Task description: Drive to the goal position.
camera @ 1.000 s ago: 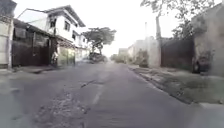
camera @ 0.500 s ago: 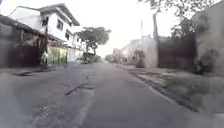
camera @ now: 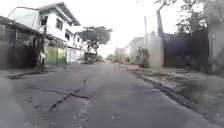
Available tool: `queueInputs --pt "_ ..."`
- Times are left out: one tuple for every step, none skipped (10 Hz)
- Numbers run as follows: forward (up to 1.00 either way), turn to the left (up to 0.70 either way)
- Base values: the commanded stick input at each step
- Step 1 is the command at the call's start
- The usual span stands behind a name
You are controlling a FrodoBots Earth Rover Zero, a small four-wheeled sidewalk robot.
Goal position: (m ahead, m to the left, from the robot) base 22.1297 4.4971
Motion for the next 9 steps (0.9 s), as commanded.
queueInputs --pt "1.0 0.0" --pt "1.0 0.0" --pt "1.0 0.0" --pt "1.0 0.0" --pt "1.0 0.0" --pt "1.0 0.0" --pt "1.0 0.0" --pt "1.0 0.0" --pt "1.0 0.0"
